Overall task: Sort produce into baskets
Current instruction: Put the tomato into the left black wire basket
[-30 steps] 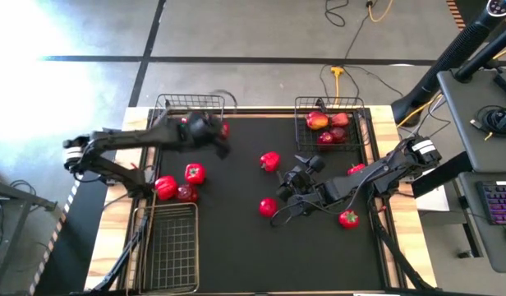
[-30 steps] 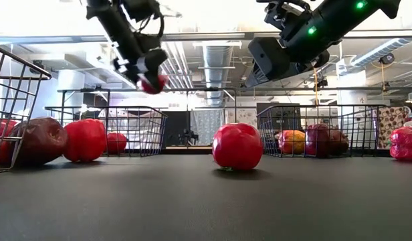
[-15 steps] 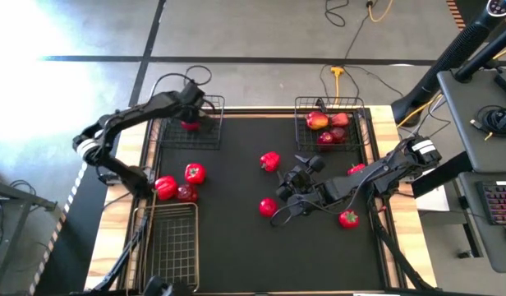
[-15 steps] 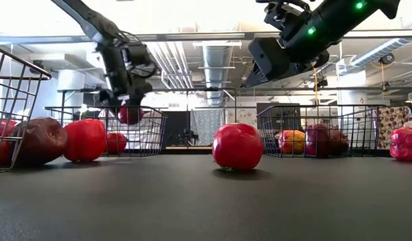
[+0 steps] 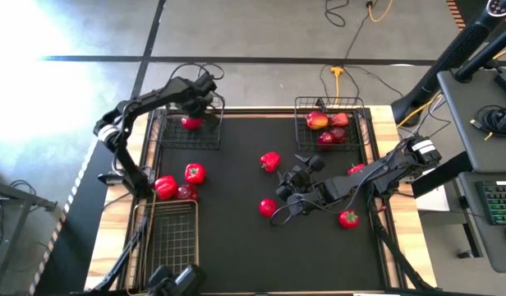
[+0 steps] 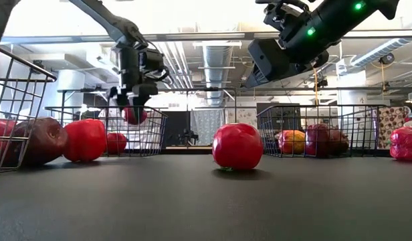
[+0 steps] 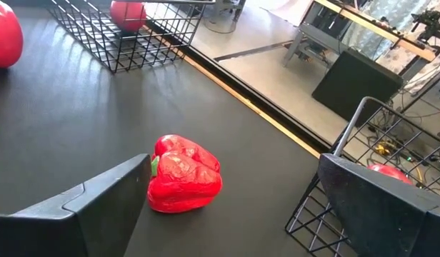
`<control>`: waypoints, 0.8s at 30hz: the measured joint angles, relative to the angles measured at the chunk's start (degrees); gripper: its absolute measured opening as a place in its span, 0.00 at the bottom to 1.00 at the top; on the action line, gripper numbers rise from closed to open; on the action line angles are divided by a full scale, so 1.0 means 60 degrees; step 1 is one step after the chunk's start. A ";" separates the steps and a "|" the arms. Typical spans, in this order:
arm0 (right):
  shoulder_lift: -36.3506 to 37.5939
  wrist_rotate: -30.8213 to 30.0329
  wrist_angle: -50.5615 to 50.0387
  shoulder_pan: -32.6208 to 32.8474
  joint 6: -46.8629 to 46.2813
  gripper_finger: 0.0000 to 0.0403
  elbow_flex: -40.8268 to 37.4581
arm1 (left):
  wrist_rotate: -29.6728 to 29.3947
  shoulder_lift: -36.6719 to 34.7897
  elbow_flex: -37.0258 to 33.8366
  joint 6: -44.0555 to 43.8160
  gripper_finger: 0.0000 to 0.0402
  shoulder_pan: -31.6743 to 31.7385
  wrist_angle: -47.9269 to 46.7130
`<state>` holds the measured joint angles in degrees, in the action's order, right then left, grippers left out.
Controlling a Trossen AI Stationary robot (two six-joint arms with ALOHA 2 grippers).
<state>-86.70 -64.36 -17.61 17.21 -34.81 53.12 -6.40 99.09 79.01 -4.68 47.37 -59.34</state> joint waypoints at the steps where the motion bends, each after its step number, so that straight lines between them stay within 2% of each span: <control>1: 0.0000 0.0000 -0.0004 0.0000 0.0002 0.98 0.0000 | -0.0212 0.0128 0.0283 0.0132 0.67 0.0030 -0.0307; 4: 0.0000 0.0004 -0.0011 0.0000 0.0011 0.98 0.0000 | -0.0849 0.0582 0.1139 0.0176 0.67 0.0322 -0.1224; 8: 0.0000 0.0010 -0.0017 0.0000 0.0011 0.98 -0.0004 | -0.0837 0.1223 0.1864 -0.0178 0.67 0.1005 -0.2116; 18: -0.0007 0.0052 -0.0036 0.0000 0.0053 0.98 -0.0032 | -0.0845 0.2052 0.1936 -0.0077 0.68 0.1979 -0.2182; 24: -0.0007 0.0051 -0.0035 0.0000 0.0091 0.98 -0.0051 | -0.0834 0.2070 0.1936 -0.0010 0.75 0.1978 -0.2006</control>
<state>-86.74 -64.05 -17.81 17.21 -34.26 52.82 -11.40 111.50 90.63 -4.74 59.24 -71.38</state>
